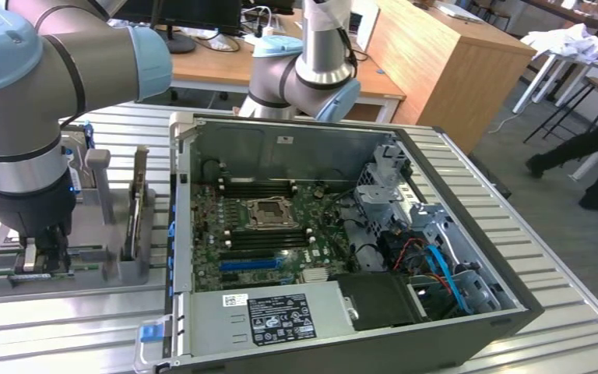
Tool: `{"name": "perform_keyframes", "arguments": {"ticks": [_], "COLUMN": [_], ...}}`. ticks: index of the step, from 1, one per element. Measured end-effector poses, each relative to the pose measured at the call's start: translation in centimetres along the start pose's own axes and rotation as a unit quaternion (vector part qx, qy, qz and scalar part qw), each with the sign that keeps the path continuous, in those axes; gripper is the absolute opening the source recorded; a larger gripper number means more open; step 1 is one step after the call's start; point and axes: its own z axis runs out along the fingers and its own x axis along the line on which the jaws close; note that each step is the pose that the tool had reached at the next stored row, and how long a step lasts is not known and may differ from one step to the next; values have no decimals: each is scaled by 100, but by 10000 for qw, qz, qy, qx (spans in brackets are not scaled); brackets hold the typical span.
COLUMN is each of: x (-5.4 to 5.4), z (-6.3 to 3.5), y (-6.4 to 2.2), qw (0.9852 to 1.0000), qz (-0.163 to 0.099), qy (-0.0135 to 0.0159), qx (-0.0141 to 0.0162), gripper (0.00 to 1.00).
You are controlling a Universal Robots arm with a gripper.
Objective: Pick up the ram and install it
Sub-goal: 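Pick up the ram and move it above insertion slot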
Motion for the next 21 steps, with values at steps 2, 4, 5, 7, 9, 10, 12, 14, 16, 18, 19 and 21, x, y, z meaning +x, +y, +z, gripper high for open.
{"name": "perform_keyframes", "arguments": {"ticks": [2, 4, 5, 7, 9, 10, 12, 14, 16, 18, 19, 21], "x": [0, 0, 0, 0, 0, 0, 0, -1, -1, -2, -2, -3], "z": [0, 0, 0, 0, -1, -5, -19, -38, -58, -82, -96, -127], "y": [0, 0, 0, 0, 0, 0, 1, 1, 2, 3, 3, 4], "qw": [10000, 10000, 10000, 10000, 10000, 10000, 10000, 10000, 10000, 10000, 10000, 10000], "qz": [0, 0, 0, 0, 0, 0, 0, 0, 0, 0, 0, 0], "qy": [0, 0, 0, 0, -1, -1, 1, 0, 0, 0, 0, 0], "qx": [0, 0, 0, 0, 1, 1, -1, 0, 0, 0, 0, 0], "gripper": [11, 11, 11, 11, 11, 11, 11, 11, 11, 11, 11, 11]}}
